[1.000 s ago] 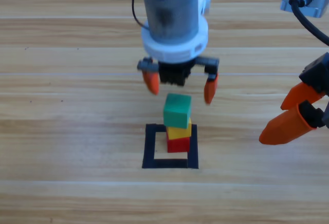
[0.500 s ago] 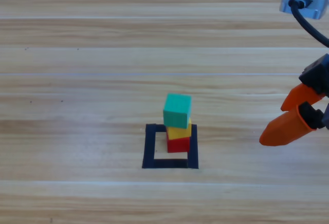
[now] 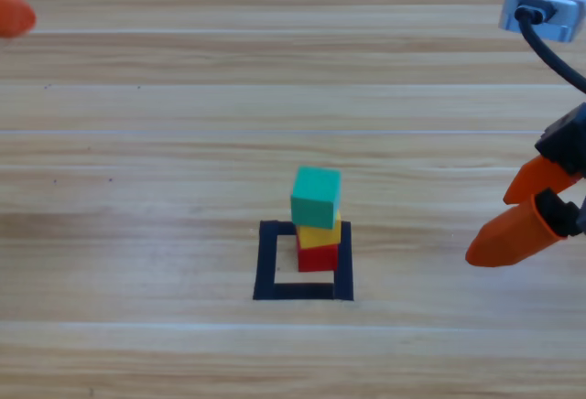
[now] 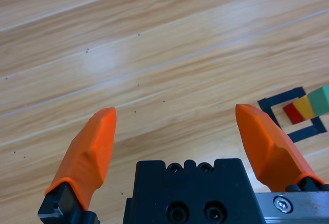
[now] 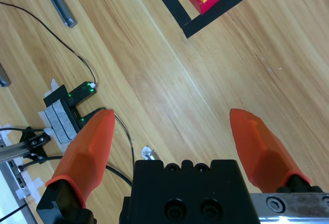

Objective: Stack the blocks in the rectangular block: red at the bottom, yellow in the middle, green on top

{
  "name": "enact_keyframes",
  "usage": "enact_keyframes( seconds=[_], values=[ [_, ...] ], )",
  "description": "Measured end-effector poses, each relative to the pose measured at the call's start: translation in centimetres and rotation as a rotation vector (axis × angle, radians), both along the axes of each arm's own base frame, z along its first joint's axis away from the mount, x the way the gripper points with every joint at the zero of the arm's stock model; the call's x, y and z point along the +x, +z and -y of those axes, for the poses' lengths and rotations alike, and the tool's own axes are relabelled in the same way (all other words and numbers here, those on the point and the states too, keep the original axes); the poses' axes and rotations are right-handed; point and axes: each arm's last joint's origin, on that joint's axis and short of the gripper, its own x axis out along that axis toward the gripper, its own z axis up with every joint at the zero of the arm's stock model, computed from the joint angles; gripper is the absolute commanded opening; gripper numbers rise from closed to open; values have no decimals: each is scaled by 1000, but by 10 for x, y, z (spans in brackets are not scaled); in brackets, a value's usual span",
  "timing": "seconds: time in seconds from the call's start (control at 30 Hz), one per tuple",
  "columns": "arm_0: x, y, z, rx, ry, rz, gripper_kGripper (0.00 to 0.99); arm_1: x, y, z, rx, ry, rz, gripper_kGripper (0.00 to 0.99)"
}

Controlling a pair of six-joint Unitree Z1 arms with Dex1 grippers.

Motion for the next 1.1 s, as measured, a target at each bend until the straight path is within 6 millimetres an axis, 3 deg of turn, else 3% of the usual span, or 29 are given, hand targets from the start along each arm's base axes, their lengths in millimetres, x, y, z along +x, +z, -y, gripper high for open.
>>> enact_keyframes(
  seconds=[0.13, 0.23, 0.3, 0.4, 0.57, 0.73, 0.9, 1.1],
  values=[
    [0, -10, 4, -15, -66, -27, 990, -5, 10, 5, 27, 0, 29, 990],
    [4, -14, 14, -34, -181, -62, 990, -12, 31, 11, 81, -9, 80, 990],
    [11, -20, 29, -27, -230, -81, 990, -16, 45, 14, 115, -10, 116, 990],
    [17, -32, 56, -17, -315, -109, 990, -16, 49, 14, 126, -10, 128, 990],
    [7, -40, 88, -27, -450, -117, 990, -16, 50, 14, 128, -10, 130, 990],
    [-2, -50, 93, -18, -490, -132, 990, -15, 59, 14, 148, -8, 153, 990],
    [-3, -52, 93, -15, -491, -137, 990, -23, 80, 21, 185, 16, 216, 990],
    [-3, -56, 92, -9, -487, -146, 990, -31, 85, 26, 190, 29, 226, 990]
  ],
)
